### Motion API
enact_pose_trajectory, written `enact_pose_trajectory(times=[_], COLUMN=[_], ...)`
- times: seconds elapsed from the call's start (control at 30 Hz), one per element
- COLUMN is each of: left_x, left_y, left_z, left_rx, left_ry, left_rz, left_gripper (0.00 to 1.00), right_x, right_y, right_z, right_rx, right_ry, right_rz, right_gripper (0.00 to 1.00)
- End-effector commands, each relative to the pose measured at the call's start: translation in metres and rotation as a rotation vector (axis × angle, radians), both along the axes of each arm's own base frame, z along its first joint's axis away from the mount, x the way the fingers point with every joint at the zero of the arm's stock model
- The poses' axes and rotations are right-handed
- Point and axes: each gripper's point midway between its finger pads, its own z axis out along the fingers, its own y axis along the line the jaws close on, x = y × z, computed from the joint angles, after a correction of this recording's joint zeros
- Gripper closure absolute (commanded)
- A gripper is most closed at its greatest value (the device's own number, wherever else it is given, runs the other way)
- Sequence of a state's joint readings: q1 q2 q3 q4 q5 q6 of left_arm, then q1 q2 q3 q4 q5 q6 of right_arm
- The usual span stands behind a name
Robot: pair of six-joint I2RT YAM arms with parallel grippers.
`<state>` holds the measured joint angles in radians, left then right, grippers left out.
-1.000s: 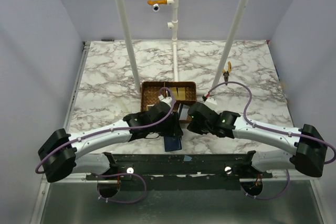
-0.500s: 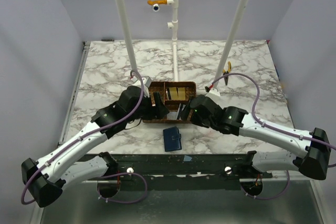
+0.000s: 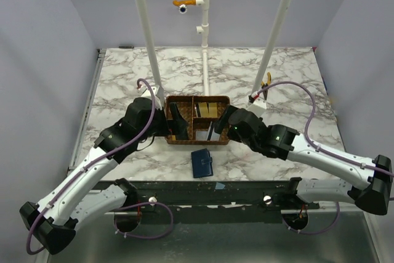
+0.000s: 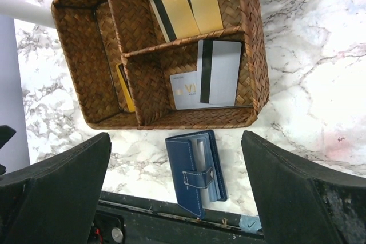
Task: Take the credit cards out of the card holder
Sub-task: Reset both arms
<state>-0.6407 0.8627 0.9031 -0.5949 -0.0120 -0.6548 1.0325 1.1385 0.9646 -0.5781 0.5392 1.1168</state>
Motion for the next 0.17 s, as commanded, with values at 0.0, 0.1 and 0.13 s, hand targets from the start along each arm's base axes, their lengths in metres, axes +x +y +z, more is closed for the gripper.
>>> enact_pose_trajectory(times=[0.0, 0.1, 0.13], left_x=[0.0029, 0.0037, 0.004], left_y=[0.013, 0.0141, 0.0148], left_z=[0.0092, 0.0123, 0.0123], left_rx=[0.019, 0.016, 0.017], left_ry=[-0.051, -0.069, -0.068], left_rz=[0.04, 0.041, 0.046], left_gripper=[0.01, 0.01, 0.01], right_x=[0.0131, 0.0148, 0.0153], right_y=[-0.007, -0.0076, -0.0077], right_z=[0.0196, 0.0199, 0.0202], right_rx=[0.001, 0.001, 0.003], right_ry=[-0.074, -0.083, -0.084], right_rz=[-0.057, -0.066, -0.07], right_gripper=[0.0, 0.0, 0.0])
